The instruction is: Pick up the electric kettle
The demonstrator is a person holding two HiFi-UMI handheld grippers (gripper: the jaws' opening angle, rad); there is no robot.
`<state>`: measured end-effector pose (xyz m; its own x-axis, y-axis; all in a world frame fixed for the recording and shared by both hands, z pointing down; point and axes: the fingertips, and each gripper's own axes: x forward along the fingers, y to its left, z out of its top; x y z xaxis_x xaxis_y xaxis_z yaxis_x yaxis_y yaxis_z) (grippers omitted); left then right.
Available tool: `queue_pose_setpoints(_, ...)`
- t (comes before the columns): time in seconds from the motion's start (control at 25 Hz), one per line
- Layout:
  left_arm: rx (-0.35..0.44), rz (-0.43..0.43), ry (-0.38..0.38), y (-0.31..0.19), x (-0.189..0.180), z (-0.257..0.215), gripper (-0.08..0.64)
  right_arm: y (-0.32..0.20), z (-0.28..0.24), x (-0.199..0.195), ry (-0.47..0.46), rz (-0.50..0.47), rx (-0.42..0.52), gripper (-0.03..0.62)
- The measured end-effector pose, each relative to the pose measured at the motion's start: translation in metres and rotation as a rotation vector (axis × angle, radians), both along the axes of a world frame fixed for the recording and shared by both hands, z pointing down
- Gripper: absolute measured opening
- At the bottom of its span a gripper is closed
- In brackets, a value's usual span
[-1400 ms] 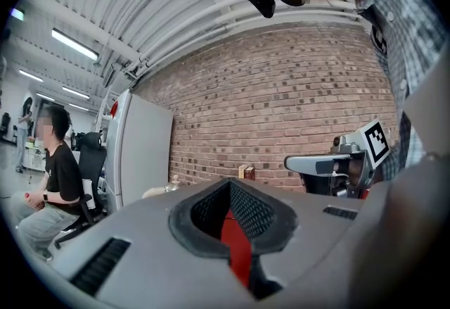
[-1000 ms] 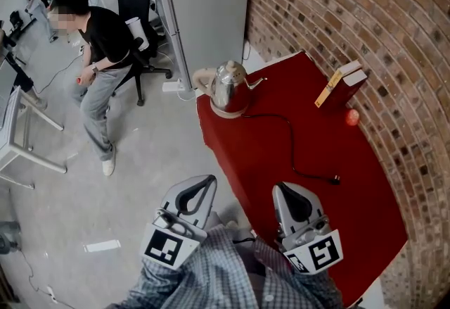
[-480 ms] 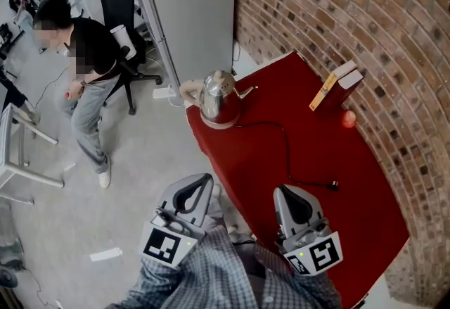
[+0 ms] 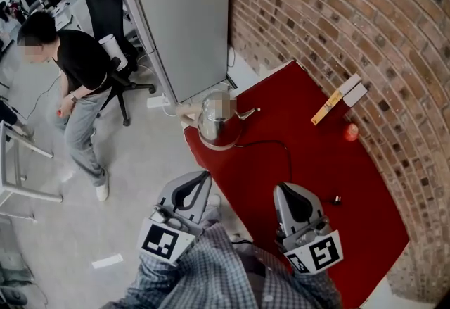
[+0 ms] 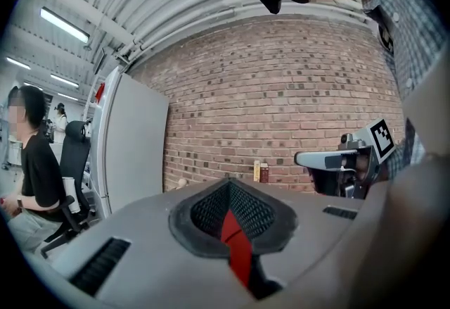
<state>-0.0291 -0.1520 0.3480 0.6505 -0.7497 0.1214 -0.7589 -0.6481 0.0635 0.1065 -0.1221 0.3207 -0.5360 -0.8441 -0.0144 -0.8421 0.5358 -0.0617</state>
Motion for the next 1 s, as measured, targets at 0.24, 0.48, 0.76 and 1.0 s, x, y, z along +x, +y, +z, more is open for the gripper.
queue_pose_setpoints(0.24,-0.015,-0.022,-0.002,-0.049,-0.02,0.01,0.008,-0.038,0.008,-0.018,0.054,0.0,-0.019,0.008)
queue_pose_setpoints(0.48,-0.064,-0.027,0.002,-0.085,-0.039,0.031,0.008,-0.073,0.017,-0.033,0.074,0.001,-0.057,0.008)
queue_pose_setpoints(0.76,-0.131,-0.04,0.006,-0.122,-0.056,0.062,0.011,-0.103,0.026,-0.045,0.092,-0.001,-0.085,0.008)
queue_pose_setpoints(1.0,-0.172,-0.043,-0.028,-0.148,-0.069,0.097,0.074,-0.123,0.036,-0.052,0.1,0.016,-0.128,0.008)
